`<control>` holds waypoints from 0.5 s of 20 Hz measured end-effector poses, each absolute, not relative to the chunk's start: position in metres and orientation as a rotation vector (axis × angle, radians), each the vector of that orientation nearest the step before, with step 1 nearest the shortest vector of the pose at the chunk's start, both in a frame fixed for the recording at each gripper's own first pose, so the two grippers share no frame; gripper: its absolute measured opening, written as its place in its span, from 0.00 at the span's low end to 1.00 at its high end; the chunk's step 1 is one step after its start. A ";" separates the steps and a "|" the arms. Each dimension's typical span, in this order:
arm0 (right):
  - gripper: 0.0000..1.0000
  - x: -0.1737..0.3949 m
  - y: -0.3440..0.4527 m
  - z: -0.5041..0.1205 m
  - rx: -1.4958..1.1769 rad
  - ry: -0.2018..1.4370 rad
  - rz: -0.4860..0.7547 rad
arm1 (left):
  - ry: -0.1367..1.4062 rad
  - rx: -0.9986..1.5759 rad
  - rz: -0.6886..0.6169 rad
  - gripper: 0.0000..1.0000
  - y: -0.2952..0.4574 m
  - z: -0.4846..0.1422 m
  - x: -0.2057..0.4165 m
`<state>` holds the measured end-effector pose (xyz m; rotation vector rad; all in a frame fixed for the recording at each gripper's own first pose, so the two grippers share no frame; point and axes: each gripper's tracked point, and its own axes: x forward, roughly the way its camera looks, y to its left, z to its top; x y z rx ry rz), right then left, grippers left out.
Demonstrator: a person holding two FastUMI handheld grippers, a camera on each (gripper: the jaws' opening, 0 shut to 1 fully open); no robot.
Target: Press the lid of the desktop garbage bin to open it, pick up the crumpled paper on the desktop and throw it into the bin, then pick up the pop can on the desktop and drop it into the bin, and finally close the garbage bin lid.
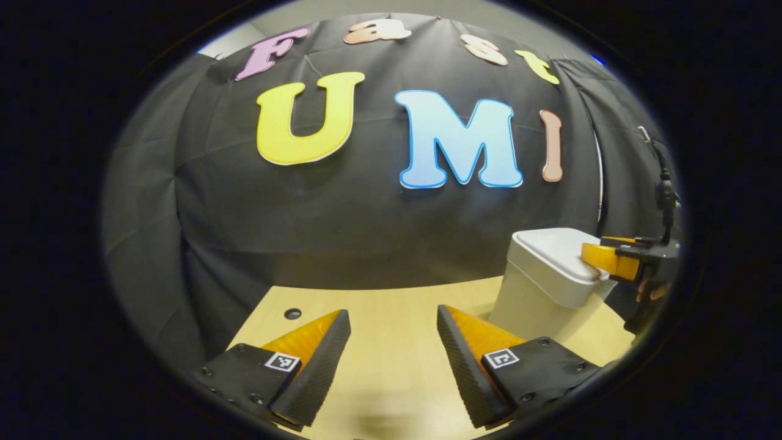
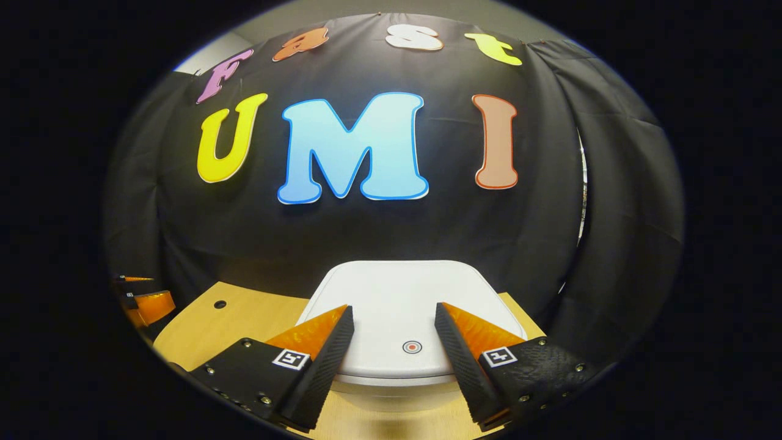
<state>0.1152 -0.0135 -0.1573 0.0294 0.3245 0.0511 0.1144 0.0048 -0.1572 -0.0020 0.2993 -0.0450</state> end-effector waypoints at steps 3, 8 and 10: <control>0.88 0.115 -0.014 -0.161 0.025 0.311 0.054 | 0.302 -0.007 -0.048 0.94 0.002 -0.158 0.116; 0.88 0.113 -0.013 -0.163 0.036 0.240 0.057 | 0.305 0.003 -0.060 0.94 -0.004 -0.160 0.115; 0.88 0.114 -0.014 -0.163 0.044 0.231 0.057 | 0.305 0.011 -0.062 0.93 -0.005 -0.160 0.116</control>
